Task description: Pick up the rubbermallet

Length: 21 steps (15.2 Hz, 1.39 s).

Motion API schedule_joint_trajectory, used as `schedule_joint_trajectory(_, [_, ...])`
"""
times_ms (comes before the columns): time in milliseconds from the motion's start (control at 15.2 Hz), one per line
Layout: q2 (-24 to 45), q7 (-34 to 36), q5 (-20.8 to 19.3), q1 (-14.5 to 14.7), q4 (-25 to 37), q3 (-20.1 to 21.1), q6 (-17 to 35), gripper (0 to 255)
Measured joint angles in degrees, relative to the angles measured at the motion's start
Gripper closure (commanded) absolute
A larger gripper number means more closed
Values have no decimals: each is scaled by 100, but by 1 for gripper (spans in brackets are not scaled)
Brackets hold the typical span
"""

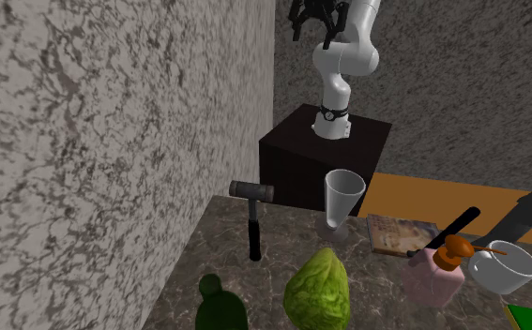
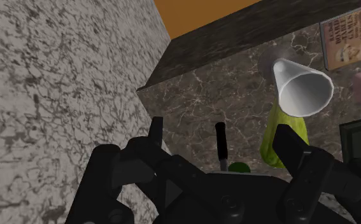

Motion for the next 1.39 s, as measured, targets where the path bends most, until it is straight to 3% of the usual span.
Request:
schedule_joint_trajectory(264, [346, 458, 89, -65, 39, 208, 258, 0])
schedule_joint_trajectory(792, [1942, 2235, 187, -354, 523, 915, 1192, 0])
schedule_joint_trajectory(1386, [4100, 4252, -252, -587, 1934, 1379, 1673, 0])
